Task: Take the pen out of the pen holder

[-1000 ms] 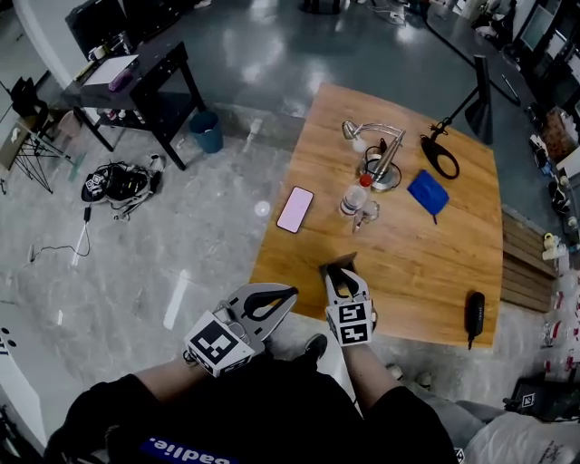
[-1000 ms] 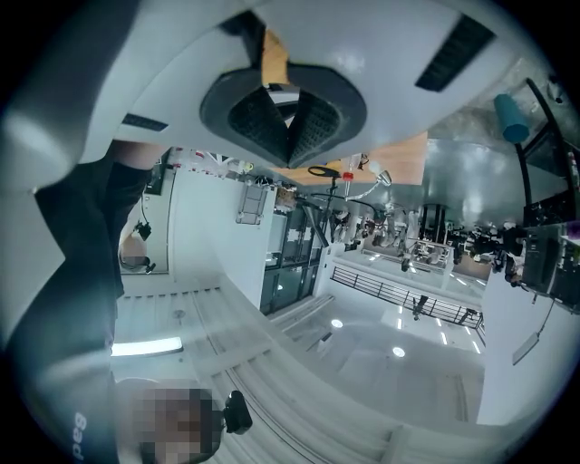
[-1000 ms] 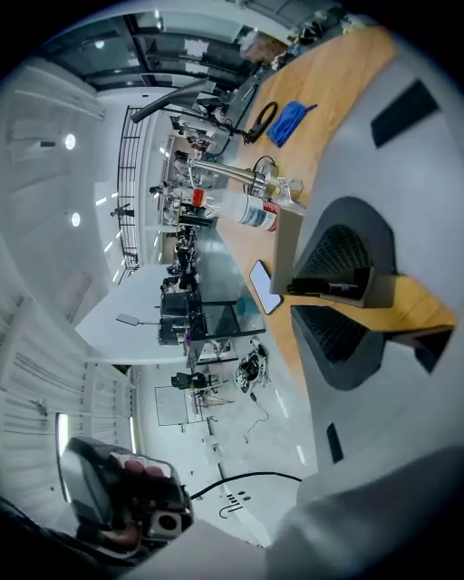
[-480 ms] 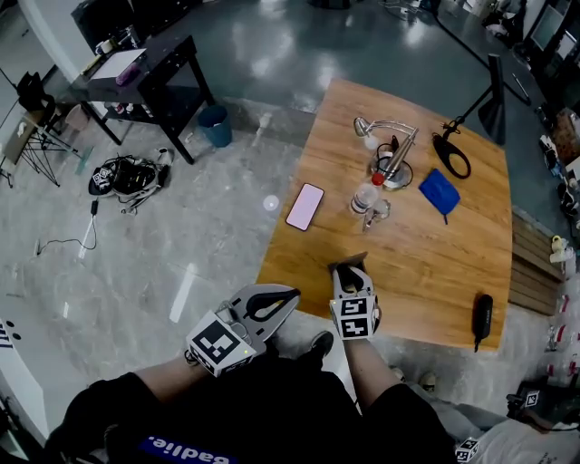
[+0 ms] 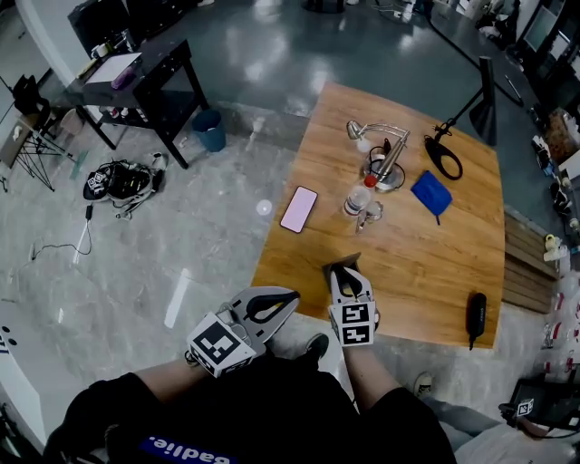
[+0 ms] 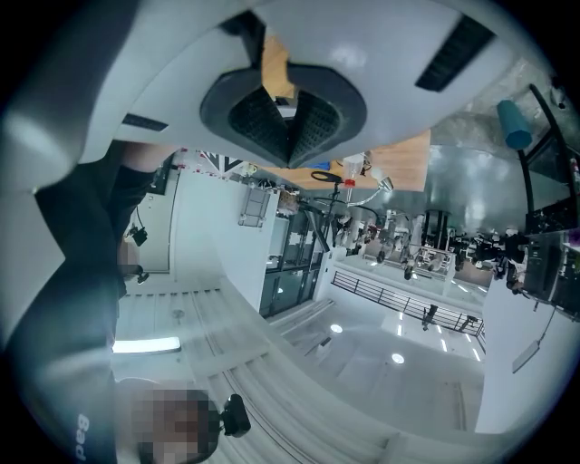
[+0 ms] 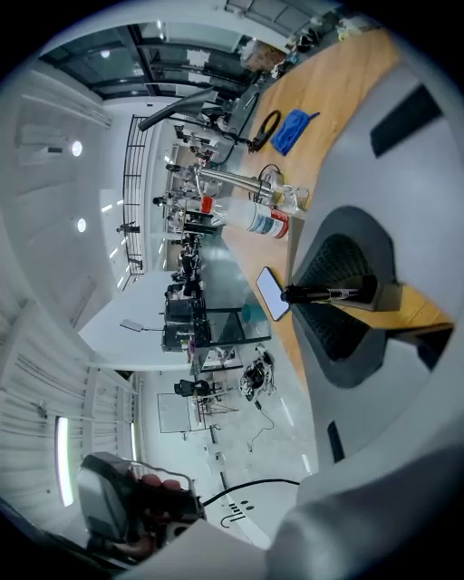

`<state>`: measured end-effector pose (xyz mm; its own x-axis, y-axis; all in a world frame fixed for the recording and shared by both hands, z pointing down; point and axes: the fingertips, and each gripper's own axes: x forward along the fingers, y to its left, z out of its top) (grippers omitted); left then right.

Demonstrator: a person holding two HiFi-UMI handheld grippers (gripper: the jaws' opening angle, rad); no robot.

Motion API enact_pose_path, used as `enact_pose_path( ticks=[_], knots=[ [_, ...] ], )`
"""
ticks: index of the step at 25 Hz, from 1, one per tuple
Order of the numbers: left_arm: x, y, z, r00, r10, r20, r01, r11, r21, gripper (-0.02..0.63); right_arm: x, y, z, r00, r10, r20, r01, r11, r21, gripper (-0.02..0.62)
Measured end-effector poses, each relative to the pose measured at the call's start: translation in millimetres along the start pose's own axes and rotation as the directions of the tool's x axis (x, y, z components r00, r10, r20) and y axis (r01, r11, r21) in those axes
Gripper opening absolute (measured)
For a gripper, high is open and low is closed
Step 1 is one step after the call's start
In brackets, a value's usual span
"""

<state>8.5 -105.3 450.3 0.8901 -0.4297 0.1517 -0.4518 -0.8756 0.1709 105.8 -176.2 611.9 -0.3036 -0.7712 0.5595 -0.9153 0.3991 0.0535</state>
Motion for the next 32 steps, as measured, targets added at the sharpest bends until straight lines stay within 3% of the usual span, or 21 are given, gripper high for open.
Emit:
enact_pose_path(
  ticks=[18, 32],
  knots=[
    [22.1, -23.8, 17.0, 0.996, -0.071, 0.047, 0.071, 0.997, 0.011, 0.006, -111.4, 2.2, 83.7, 0.975, 0.023, 0.221, -0.027, 1.000, 0.013, 0.061],
    [30.3, -36.7, 21.7, 0.993, -0.107, 0.048, 0.106, 0.994, 0.029, 0.006, -170.3, 26.1, 103.9, 0.950, 0.079, 0.302, -0.091, 0.995, 0.027, 0.061]
  ],
)
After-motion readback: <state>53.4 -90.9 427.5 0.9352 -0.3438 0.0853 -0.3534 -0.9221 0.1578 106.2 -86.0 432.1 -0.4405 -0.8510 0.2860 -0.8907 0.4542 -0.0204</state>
